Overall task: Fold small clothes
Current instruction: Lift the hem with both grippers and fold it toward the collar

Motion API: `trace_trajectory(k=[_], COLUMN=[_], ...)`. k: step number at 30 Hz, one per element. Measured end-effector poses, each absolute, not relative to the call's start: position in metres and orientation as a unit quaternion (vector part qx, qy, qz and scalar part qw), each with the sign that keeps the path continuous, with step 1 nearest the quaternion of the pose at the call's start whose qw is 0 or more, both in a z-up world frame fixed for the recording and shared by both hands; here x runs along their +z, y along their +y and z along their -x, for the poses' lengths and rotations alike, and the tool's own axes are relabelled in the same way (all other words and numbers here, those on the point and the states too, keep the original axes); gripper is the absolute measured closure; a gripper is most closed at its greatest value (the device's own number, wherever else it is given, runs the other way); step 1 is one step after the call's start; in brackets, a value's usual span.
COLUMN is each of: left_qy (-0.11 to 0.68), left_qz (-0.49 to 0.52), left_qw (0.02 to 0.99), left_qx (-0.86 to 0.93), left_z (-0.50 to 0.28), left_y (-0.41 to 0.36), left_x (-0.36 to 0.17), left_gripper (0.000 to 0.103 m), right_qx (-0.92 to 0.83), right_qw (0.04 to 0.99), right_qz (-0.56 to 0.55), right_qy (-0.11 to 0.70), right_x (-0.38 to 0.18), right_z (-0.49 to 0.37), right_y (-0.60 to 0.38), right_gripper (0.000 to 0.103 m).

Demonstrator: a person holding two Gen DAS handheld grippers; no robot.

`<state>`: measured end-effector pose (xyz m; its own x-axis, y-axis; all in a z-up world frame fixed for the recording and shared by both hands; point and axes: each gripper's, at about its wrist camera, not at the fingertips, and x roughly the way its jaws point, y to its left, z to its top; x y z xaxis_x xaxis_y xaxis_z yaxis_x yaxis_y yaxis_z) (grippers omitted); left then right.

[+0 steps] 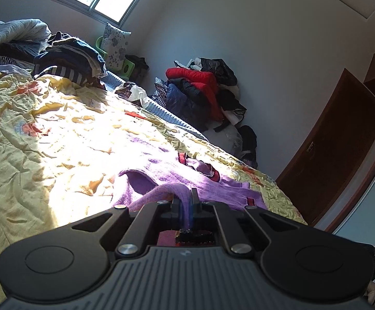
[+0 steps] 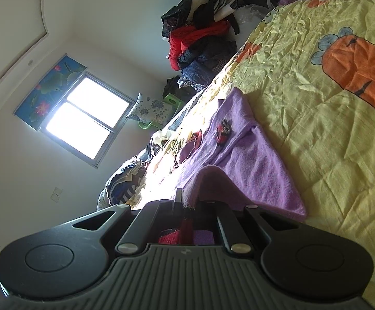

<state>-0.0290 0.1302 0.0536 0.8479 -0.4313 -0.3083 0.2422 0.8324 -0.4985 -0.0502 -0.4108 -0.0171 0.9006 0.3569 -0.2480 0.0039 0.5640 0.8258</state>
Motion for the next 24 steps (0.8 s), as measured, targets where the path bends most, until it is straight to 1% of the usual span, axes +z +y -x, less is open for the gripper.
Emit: trace_trajectory(k=[10, 15, 24], left_qy=[0.206, 0.213, 0.211], left_qz=[0.215, 0.219, 0.197], left_qw=[0.941, 0.939, 0.945], left_qx=[-0.164, -0.157, -0.152], left_z=[-0.032, -0.060, -0.100], left_y=[0.116, 0.111, 0.099], left_x=[0.074, 0.080, 0.097], left_gripper=[0.098, 0.098, 0.098], right_qx=[0.107, 0.109, 0.099], right_qw=[0.872, 0.864, 0.859], right_qz=[-0.437, -0.451, -0.460], right_qy=[0.195, 0.196, 0.201], right_x=[0.001, 0.001, 0.002], right_z=[-0.015, -0.047, -0.092], right_y=[-0.416, -0.423, -0.429], right_gripper=[0.094, 0.094, 0.094])
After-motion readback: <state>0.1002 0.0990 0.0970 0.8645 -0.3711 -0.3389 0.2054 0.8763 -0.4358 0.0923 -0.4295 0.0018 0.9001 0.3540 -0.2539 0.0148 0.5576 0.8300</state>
